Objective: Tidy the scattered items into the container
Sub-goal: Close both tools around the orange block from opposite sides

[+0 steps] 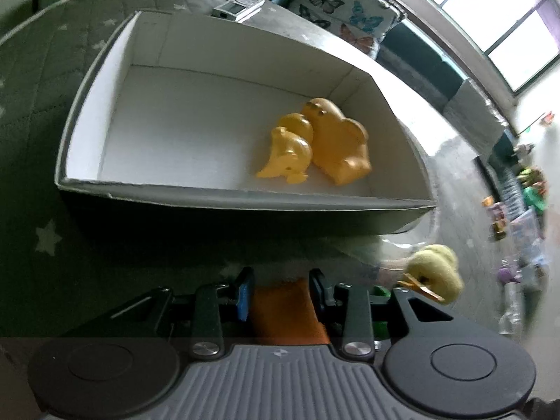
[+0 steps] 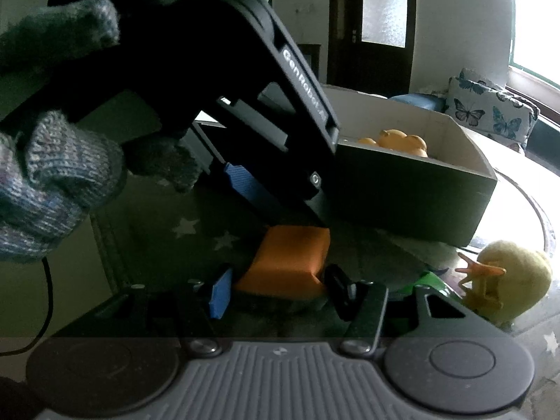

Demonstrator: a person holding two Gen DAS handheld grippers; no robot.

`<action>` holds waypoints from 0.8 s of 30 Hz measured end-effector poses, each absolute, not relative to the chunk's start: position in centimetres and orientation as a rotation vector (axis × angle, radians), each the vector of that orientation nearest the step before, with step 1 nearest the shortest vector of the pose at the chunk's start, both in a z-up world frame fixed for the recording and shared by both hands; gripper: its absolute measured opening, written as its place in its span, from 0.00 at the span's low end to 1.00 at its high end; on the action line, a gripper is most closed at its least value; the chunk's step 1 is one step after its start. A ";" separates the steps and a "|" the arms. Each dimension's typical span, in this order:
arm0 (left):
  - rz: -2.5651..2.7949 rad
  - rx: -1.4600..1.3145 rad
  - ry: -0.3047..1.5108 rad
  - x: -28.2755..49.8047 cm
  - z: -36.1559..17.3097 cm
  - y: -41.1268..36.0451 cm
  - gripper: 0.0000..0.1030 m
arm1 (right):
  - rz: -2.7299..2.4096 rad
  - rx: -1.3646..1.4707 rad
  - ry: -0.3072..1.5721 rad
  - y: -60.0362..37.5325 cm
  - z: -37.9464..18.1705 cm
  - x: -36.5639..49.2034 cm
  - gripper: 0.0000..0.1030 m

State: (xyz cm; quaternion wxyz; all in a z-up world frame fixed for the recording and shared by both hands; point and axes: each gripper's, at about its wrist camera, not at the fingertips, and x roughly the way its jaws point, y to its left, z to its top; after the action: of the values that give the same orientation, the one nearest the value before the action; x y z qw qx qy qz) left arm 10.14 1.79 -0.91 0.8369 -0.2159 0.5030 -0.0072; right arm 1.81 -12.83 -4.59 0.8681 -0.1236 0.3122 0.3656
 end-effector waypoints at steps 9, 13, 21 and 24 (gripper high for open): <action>-0.026 -0.463 1.104 10.3 -1.3 1.5 0.40 | 0.765 -0.249 0.644 -12.7 -4.7 2.0 0.54; -0.018 -0.465 1.091 10.1 -1.3 1.2 0.42 | 0.758 -0.239 0.638 -12.6 -4.8 2.0 0.54; -0.030 -0.562 1.123 9.3 -1.3 1.7 0.41 | 0.746 -0.208 0.637 -12.9 -4.6 1.7 0.52; -0.041 -0.580 1.120 8.9 -0.9 1.8 0.40 | 0.745 -0.208 0.629 -13.0 -4.2 1.4 0.51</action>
State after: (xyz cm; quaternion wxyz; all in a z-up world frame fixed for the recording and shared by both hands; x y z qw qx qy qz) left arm 8.91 1.79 -0.88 0.8075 -0.2713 0.5234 -0.0193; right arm 1.40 -13.05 -4.25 0.8783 -0.0999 0.3018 0.3571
